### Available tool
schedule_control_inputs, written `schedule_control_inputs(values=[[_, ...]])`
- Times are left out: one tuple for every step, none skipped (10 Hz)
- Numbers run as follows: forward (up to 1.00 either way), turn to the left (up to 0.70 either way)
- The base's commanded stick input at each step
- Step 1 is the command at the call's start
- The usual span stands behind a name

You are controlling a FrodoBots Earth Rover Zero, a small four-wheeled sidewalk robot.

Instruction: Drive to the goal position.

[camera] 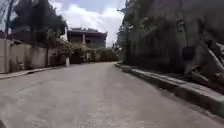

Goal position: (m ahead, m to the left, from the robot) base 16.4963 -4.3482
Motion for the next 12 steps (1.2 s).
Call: schedule_control_inputs(values=[[1.00, 0.00], [1.00, 0.00], [1.00, 0.00], [1.00, 0.00], [1.00, 0.00], [1.00, 0.00], [1.00, 0.00], [1.00, 0.00], [1.00, 0.00], [1.00, 0.00], [1.00, 0.00], [1.00, 0.00]])
